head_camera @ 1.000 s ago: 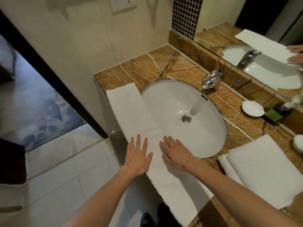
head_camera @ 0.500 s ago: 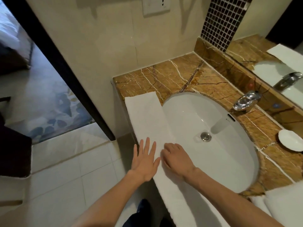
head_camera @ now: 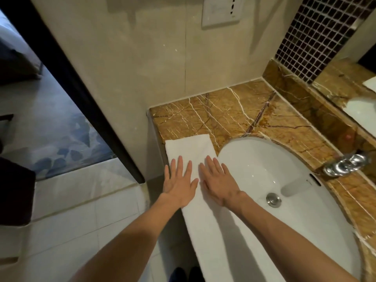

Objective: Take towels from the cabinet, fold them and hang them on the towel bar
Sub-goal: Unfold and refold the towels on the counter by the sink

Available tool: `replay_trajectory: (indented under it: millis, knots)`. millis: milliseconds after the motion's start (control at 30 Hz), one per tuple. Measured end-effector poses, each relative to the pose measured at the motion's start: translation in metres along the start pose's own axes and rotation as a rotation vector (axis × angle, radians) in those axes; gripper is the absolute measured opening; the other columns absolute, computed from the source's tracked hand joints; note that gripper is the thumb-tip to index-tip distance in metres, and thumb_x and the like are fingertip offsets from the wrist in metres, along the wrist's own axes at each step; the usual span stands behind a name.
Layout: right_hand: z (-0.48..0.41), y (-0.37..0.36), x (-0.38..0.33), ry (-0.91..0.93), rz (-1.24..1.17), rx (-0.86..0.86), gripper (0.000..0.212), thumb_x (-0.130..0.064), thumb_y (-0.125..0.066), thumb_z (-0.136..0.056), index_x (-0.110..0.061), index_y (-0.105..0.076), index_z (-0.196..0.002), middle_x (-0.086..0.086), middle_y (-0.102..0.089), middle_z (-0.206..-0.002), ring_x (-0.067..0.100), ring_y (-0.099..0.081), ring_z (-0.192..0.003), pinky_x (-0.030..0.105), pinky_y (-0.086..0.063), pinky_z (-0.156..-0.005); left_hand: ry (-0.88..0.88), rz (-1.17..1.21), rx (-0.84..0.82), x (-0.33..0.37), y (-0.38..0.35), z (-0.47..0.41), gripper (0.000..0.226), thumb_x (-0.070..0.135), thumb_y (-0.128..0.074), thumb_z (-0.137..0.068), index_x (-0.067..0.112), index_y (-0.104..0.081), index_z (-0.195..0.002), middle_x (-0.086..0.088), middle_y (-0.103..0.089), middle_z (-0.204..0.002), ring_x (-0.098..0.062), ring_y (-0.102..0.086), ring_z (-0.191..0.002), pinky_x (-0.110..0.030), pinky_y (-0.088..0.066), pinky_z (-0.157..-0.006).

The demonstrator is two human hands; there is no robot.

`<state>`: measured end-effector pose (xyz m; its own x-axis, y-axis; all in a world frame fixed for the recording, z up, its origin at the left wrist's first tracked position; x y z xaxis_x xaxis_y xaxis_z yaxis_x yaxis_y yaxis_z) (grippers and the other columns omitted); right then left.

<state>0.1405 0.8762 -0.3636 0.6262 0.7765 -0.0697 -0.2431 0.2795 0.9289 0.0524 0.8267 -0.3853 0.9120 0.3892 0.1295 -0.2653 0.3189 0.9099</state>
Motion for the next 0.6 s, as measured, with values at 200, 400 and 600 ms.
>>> replay_trajectory:
  millis: [200, 400, 600]
  knots:
    - [-0.04, 0.003, 0.006, 0.035, 0.042, -0.018, 0.061, -0.04, -0.019, -0.104, -0.014, 0.002, -0.155, 0.013, 0.012, -0.161, 0.032, 0.008, -0.149, 0.045, -0.001, -0.12, 0.004, -0.016, 0.003, -0.011, 0.005, -0.033, 0.066, 0.052, -0.013, -0.099, 0.022, 0.016, -0.15, -0.011, 0.026, -0.156, -0.031, 0.025, -0.143, -0.049, 0.01, -0.118]
    - [-0.058, -0.009, 0.013, 0.033, 0.039, -0.031, 0.062, -0.043, -0.015, -0.103, -0.015, 0.006, -0.154, 0.012, 0.014, -0.161, 0.03, 0.012, -0.148, 0.044, 0.003, -0.119, -0.006, -0.015, 0.042, -0.013, 0.006, -0.043, 0.067, 0.053, -0.013, -0.098, 0.021, 0.015, -0.15, -0.009, 0.025, -0.156, -0.029, 0.027, -0.143, -0.046, 0.013, -0.117]
    - [-0.068, -0.006, 0.015, 0.054, 0.031, -0.01, 0.061, -0.043, -0.01, -0.102, -0.015, 0.006, -0.154, 0.012, 0.014, -0.16, 0.03, 0.014, -0.148, 0.044, 0.006, -0.119, 0.004, -0.004, 0.061, -0.015, 0.008, -0.052, 0.067, 0.054, -0.011, -0.098, 0.022, 0.015, -0.15, -0.009, 0.025, -0.157, -0.029, 0.027, -0.143, -0.046, 0.013, -0.117]
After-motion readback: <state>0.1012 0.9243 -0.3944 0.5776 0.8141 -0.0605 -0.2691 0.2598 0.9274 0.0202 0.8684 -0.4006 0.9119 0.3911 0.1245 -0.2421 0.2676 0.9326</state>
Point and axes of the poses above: each hand's wrist, its own z-axis away from the middle knuckle, its own y-axis out of the back of the hand, x = y × z, the point moved 10 cm from there along -z, towards the middle knuckle
